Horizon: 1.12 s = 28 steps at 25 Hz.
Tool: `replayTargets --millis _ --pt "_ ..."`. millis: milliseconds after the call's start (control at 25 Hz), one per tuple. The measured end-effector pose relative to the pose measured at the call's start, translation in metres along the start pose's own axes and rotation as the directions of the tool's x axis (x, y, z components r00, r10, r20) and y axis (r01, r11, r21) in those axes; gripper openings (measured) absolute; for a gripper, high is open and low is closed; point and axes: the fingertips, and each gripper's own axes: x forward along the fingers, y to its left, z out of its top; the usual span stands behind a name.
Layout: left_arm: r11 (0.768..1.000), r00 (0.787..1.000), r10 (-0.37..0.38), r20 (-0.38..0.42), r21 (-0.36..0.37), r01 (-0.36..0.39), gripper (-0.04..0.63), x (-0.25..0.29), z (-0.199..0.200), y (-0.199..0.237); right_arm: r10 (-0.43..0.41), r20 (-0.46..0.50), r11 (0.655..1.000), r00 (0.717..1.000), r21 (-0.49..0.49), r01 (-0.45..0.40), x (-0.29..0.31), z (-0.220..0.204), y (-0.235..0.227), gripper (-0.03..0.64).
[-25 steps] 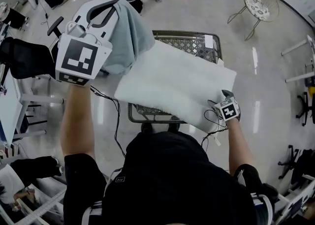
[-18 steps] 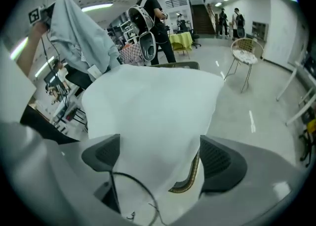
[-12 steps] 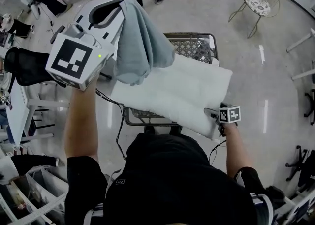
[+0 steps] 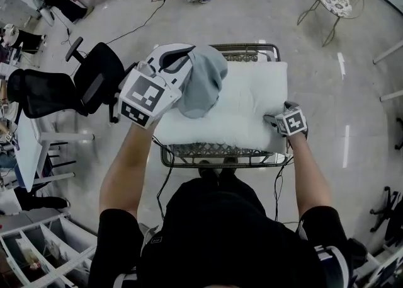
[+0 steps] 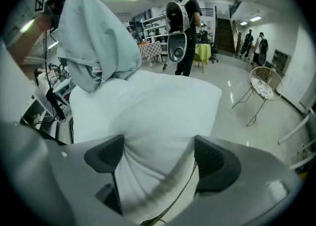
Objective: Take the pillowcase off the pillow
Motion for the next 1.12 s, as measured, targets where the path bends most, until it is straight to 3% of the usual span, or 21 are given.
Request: replayTargets --millis 200,360,520,760,840,960,1120 --pt "0.991 0.993 -0.091 -0.077 -0.107 0.082 0.011 0.036 -0.071 -0.031 -0.001 0.013 0.995 1.000 -0.101 0.003 -0.011 0.006 -0.001 0.471" --pt "0.974 0.980 -0.160 -0.117 -0.179 0.138 0.019 0.035 -0.110 -0.054 -0.059 0.146 0.998 0.988 0.018 0.057 -0.046 0.016 -0.012 0.469" --pt "0.961 0.982 -0.163 -0.099 -0.242 0.136 0.069 0.003 -0.129 -0.069 -0.096 0.279 0.992 0.955 0.110 0.067 -0.082 0.034 -0.001 0.468" --pt "0.937 0.963 -0.221 -0.154 -0.306 0.166 0.061 -0.035 -0.181 -0.125 -0.088 0.435 0.993 0.896 0.109 0.044 -0.130 0.074 0.061 0.461" --pt "0.937 0.969 -0.200 -0.144 -0.317 0.147 0.061 -0.044 -0.191 -0.133 -0.073 0.475 0.995 0.877 0.101 0.028 -0.144 0.084 0.087 0.457" --pt "0.938 0.991 -0.103 -0.080 -0.339 0.070 0.088 -0.049 -0.180 -0.115 -0.051 0.514 0.996 0.856 0.083 0.009 -0.160 0.094 0.124 0.454" --pt "0.933 0.997 -0.053 -0.049 -0.359 0.032 0.246 -0.023 -0.161 -0.093 -0.006 0.533 0.998 0.846 0.058 -0.030 -0.165 0.095 0.168 0.443"
